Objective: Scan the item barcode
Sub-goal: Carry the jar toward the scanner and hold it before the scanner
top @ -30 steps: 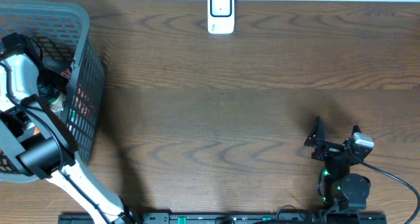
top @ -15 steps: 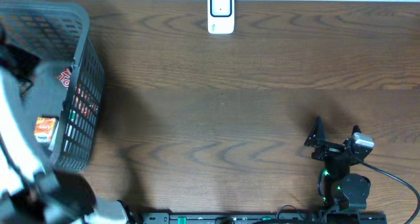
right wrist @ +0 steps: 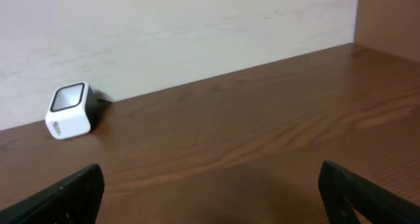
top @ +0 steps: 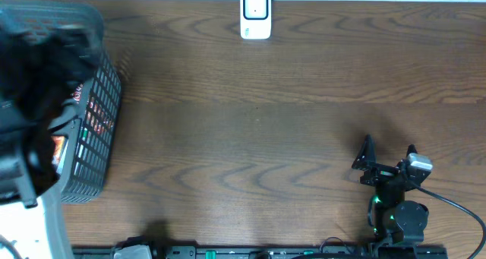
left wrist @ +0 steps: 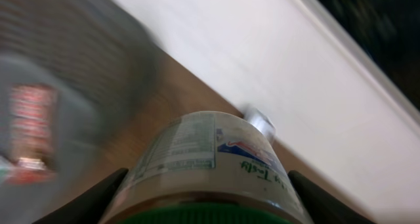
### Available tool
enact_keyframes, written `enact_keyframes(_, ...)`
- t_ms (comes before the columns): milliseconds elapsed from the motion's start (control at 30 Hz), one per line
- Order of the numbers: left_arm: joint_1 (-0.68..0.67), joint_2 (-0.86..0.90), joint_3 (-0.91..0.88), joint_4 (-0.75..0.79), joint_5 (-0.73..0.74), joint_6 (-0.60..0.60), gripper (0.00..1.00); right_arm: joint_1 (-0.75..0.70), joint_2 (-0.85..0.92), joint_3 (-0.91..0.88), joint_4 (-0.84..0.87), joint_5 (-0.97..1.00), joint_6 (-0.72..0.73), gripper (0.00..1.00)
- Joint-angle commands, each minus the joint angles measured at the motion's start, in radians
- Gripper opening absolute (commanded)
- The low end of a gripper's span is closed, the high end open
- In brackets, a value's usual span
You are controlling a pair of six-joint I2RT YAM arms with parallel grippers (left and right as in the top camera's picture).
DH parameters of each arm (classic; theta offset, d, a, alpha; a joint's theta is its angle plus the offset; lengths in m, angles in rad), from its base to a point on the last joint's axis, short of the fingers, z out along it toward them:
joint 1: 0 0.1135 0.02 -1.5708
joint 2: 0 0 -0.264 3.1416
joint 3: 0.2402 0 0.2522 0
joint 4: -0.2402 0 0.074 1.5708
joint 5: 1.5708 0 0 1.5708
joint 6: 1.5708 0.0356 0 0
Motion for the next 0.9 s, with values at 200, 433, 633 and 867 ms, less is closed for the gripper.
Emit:
enact_keyframes(200, -0.542, 0.269, -0.032, -0.021, -0.101, 0.101, 0.68, 0.004, 0.0, -0.001, -0.004, 0.004, -0.013, 0.99)
enact_keyframes(433, -0.652, 0.507, -0.067, -0.029, -0.165, 0.167, 0.68, 0.004, 0.0, -0.001, -0.004, 0.004, -0.013, 0.99)
enact_keyframes(633, -0.688, 0.657, -0.129, 0.039, -0.166, 0.263, 0.68, 0.004, 0.0, -0.001, -0.004, 0.004, -0.013, 0.99)
enact_keyframes(867, -0.729, 0.712, -0.315, 0.249, -0.153, 0.291, 0.68, 0.004, 0.0, -0.001, -0.004, 0.004, -0.013, 0.99)
